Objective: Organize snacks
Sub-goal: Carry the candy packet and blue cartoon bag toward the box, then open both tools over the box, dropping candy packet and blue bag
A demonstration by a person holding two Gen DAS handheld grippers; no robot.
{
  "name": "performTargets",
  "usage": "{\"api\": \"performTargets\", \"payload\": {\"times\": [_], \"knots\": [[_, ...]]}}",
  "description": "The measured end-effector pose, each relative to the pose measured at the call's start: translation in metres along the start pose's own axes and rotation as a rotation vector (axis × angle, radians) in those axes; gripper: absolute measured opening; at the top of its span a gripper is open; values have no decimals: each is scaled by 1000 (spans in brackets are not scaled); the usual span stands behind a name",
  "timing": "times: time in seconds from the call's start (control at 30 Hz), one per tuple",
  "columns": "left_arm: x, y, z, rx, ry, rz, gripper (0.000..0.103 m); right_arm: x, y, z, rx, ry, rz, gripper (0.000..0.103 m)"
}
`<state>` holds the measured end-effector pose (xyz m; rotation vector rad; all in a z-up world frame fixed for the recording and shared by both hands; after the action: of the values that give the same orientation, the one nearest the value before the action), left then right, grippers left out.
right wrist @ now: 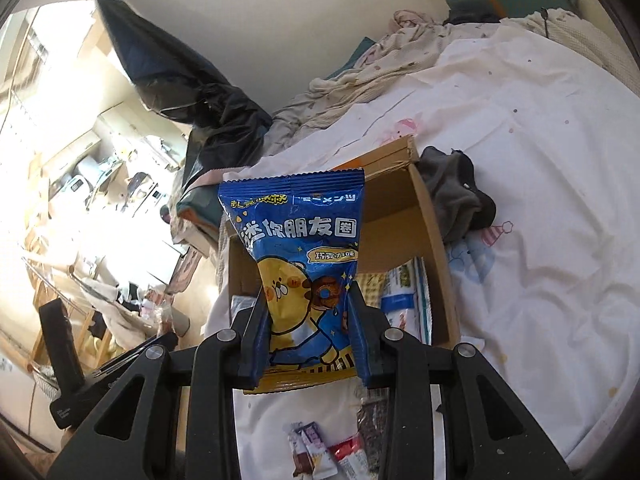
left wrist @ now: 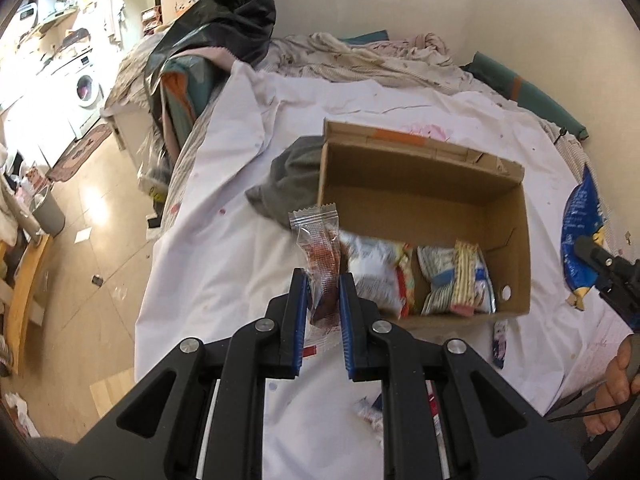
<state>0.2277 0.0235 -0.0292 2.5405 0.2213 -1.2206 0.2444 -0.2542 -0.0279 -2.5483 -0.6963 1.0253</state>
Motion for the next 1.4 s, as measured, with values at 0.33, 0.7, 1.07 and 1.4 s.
{"api": "performTargets", "payload": {"times": [0.33,0.7,1.07,1.4], "knots": [[23,32,-24,40,-5,61,12,32,19,-20,-17,-30,39,35],[76,49,-20,32,-116,99,13,85,33,-15,-26,-153,61,36],[139,52,-1,17,-242,46,13,106,32,-7,-45,-217,74,36],[126,67,-16,70,-158,73,13,125,34,-2,-27,-269,54,37]]}}
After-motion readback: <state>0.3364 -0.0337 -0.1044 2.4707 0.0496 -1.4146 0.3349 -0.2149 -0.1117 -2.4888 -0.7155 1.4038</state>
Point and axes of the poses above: each gripper's, at about its wrist camera, not at the fingertips, and x roughly the way its jaws point, y to its right, z to its underside, the point moved 5 cm from there along x, roughly the way its jaws point, and after that the axes turned 13 degrees about -x, right-handed, at the moved point
